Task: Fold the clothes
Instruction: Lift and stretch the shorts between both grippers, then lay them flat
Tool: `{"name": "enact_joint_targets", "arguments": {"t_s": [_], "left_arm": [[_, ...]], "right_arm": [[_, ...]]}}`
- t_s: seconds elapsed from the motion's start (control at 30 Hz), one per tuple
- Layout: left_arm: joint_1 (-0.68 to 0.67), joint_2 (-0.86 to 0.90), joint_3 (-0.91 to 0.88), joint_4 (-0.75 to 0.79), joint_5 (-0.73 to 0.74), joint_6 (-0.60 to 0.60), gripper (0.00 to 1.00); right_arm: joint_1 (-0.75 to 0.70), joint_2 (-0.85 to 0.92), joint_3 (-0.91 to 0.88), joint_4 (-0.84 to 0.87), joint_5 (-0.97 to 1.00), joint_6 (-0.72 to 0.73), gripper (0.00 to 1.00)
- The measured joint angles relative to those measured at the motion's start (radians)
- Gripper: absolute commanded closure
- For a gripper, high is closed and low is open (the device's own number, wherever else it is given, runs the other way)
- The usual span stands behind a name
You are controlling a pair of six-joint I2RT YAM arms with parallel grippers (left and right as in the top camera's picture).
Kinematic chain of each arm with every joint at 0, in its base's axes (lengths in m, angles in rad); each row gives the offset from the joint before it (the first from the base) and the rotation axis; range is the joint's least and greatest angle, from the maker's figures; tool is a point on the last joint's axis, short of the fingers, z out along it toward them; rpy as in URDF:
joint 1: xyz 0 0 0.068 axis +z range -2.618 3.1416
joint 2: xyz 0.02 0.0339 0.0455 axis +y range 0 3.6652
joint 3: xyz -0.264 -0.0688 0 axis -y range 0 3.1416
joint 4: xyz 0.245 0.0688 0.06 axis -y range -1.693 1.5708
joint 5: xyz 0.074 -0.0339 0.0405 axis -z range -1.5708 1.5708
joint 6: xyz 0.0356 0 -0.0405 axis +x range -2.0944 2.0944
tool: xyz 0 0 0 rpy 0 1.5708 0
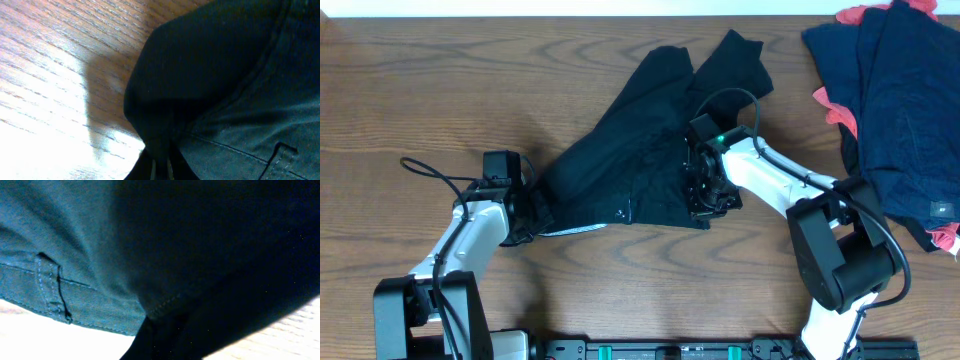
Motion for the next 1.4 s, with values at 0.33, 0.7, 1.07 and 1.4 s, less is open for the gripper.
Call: {"name": "enact_joint_targets", "arguments": {"t_s": [0.33, 0.7, 1.07, 1.4], "left_arm": [[-0.001, -0.152, 0.161, -0.169, 0.003, 0.0, 0.94], [-0.031, -0.446, 0.593, -0.116, 0.111, 0.0, 0.94], [-0.033, -0.626, 0.698, -0.027, 0.154, 0.0, 0.94], [-0.033, -0.798, 0.766, -0.069, 0.2, 0.0, 0.94]], "right_arm": [[-0.135, -0.222, 0.119, -0.095, 0.049, -0.03, 0.99], [-0.336, -0.46, 0.555, -0.093, -0.038, -0.177, 0.99], [-0.35, -0.499, 0.88, -0.28, -0.016, -0.259, 0.99], [-0.351, -0.713, 0.963, -0.444, 0.024, -0.272, 0.99]]}}
